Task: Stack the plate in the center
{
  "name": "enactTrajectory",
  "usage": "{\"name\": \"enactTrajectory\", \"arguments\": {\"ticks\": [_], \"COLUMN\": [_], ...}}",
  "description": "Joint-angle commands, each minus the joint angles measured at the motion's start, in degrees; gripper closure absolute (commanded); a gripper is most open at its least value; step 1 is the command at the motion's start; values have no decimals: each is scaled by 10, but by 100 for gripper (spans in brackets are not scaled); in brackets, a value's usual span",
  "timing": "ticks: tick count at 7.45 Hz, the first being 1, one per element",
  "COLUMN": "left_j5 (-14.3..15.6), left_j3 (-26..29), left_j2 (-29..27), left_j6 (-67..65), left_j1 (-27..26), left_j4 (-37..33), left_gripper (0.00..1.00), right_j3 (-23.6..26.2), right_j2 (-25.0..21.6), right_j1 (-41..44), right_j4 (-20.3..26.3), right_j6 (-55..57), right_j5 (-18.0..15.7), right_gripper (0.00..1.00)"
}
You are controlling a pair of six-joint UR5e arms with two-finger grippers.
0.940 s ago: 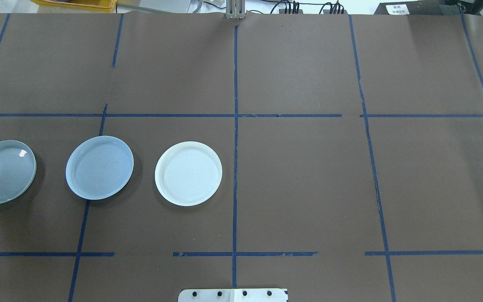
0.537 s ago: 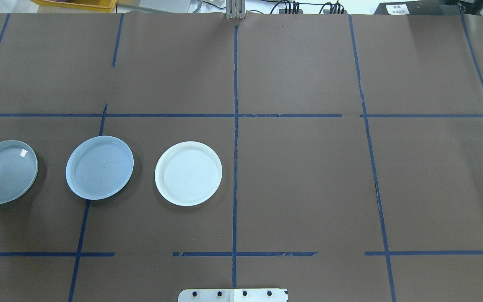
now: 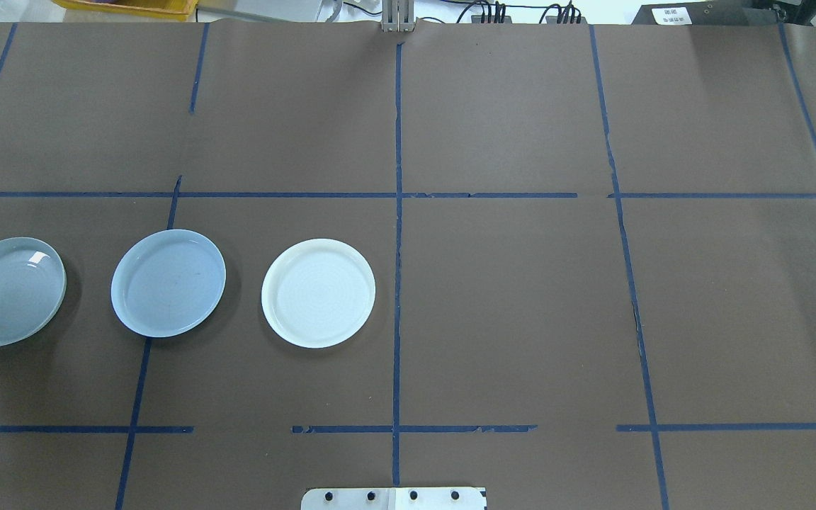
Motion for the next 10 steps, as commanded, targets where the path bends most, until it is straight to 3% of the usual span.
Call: {"name": "enactTrajectory", "arguments": {"ticks": [1, 3, 5, 6, 7, 8, 9, 10], "left_j5": [-73, -154, -176, -170, -145, -102, -93, -57], "left_j3": [-2, -2, -4, -27, -55, -89, -117, -137], "left_j2": [11, 13, 10, 9, 2, 4, 2, -4], "left_j6": [63, 86, 80, 55, -21, -77, -147, -213], "left_j1": [-61, -103, -125, -125, -123, -113, -70, -26], "left_j4": [1, 4, 7, 27, 30, 30, 29, 26], "left_gripper": [100, 100, 100, 100, 100, 100, 100, 100], "right_j3": [0, 0, 0, 0, 0, 0, 0, 0], "right_j2": [0, 0, 0, 0, 0, 0, 0, 0], "right_j1": [1, 0, 0, 0, 0, 0, 0, 0], "right_j4": [0, 0, 0, 0, 0, 0, 0, 0], "right_j6": [0, 0, 0, 0, 0, 0, -1, 0], "right_j5": [0, 0, -1, 0, -1, -1, -1, -1], "right_gripper": [0, 0, 0, 0, 0, 0, 0, 0]}}
